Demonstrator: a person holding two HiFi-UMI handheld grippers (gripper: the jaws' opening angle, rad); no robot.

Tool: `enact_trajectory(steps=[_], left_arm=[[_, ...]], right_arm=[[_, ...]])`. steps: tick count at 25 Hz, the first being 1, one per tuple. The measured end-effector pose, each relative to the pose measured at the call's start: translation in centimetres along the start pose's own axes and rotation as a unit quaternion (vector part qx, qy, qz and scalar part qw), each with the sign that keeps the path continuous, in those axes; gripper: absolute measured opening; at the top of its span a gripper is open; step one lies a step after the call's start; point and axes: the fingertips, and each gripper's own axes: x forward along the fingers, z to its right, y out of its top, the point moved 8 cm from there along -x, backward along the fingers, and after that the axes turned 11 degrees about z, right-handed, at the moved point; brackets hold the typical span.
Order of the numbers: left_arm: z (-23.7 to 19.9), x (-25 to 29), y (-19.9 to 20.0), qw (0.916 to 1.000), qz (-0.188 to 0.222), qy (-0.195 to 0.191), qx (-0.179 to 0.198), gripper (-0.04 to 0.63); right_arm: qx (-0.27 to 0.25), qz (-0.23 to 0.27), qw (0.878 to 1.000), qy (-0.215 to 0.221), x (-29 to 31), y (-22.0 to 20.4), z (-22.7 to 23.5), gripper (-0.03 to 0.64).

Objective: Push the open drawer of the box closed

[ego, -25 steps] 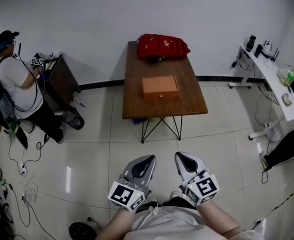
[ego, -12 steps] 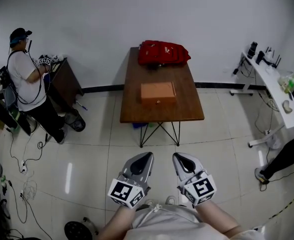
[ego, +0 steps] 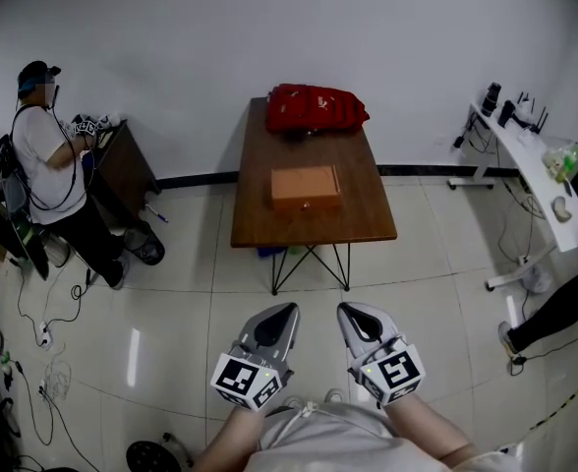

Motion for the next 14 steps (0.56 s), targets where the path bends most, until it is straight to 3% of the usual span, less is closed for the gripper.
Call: enact_trajectory(steps=[14], left_arm=[[-0.8, 1.0, -0.2, 1.0000, -0.005, -0.008, -0.001, 0.006]], right_arm=[[-0.003, -0.003, 1.000, 0.005, 1.7, -0.1, 0.6, 0.008]])
